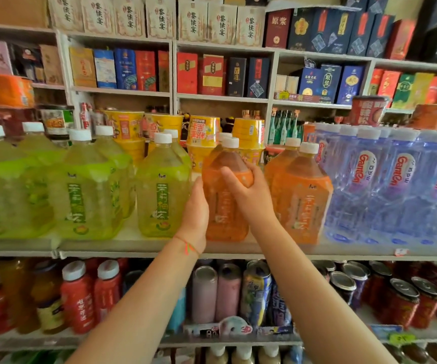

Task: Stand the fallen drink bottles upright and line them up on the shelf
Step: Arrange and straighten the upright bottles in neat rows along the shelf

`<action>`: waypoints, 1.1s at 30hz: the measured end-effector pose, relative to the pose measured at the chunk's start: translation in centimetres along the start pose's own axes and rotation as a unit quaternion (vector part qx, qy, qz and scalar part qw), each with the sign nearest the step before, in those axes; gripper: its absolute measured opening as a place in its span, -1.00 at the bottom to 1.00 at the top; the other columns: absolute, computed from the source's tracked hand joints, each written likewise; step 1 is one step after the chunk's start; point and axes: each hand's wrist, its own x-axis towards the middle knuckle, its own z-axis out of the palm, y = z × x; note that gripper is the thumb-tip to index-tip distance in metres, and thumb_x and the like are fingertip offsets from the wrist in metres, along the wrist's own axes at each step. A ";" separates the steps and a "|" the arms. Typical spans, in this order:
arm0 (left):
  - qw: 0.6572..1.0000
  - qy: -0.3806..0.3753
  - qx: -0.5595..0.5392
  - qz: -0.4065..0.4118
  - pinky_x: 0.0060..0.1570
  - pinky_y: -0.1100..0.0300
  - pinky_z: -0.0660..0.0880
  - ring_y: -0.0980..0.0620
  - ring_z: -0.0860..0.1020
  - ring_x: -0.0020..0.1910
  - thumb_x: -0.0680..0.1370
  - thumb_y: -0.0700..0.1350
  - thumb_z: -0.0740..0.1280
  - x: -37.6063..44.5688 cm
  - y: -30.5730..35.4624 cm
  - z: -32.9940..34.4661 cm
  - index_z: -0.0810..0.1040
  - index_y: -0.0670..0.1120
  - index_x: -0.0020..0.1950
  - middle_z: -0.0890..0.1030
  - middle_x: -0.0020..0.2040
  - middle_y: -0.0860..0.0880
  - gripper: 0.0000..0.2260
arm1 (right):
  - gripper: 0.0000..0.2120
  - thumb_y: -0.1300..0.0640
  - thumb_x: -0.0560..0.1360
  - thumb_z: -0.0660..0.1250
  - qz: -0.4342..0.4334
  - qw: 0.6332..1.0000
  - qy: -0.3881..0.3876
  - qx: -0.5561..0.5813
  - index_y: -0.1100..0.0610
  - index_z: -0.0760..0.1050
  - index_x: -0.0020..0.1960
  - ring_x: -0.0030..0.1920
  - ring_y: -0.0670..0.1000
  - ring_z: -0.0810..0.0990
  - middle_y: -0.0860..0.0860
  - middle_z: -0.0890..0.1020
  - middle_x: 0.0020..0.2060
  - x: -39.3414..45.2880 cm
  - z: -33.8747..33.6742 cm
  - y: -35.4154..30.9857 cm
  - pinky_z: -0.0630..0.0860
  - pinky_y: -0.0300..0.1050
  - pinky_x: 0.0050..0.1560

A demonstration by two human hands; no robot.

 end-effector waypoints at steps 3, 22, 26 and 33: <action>1.000 0.000 -0.019 -0.007 -0.18 0.16 0.61 0.14 0.71 -0.13 0.67 0.27 0.02 0.2 -0.5 0.1 0.68 0.14 0.02 0.75 -0.11 0.11 -0.54 | -0.50 -0.27 0.50 0.37 0.001 1.000 0.013 0.013 -0.09 0.39 0.34 0.08 -0.22 0.57 -0.21 0.58 0.09 -0.1 0.2 -0.1 0.51 -0.26 0.00; 0.997 -0.063 -0.053 0.000 0.24 -0.18 0.54 -0.20 0.66 0.15 0.65 0.28 0.05 2.8 0.3 1.2 0.70 -0.02 0.17 0.72 0.07 -0.14 -0.46 | -0.40 -0.32 0.36 0.45 0.122 0.990 -0.061 -0.045 0.02 0.48 0.25 0.01 0.03 0.67 -0.03 0.67 0.03 3.7 -1.0 -4.1 0.61 0.05 0.08; 0.996 -0.075 -0.044 -0.002 0.15 -0.13 0.59 -0.15 0.69 0.05 0.65 0.30 0.02 2.8 -0.5 1.0 0.75 0.08 -0.04 0.74 -0.01 -0.09 -0.45 | -0.44 -0.29 0.41 0.41 0.113 0.991 -0.049 -0.049 0.04 0.50 0.25 0.03 0.01 0.64 -0.05 0.66 0.04 3.3 -1.1 -4.3 0.59 0.01 0.07; 0.991 -0.115 -0.072 -0.021 -0.25 0.12 0.62 -0.02 0.71 -0.20 0.65 0.29 -0.01 2.6 -0.8 1.2 0.76 0.07 -0.17 0.73 -0.16 -0.06 -0.40 | -0.48 -0.30 0.50 0.29 0.079 0.985 -0.052 -0.145 0.09 0.44 0.23 -0.09 -0.05 0.56 -0.10 0.58 -0.08 2.4 -1.8 -5.3 0.37 -0.14 -0.25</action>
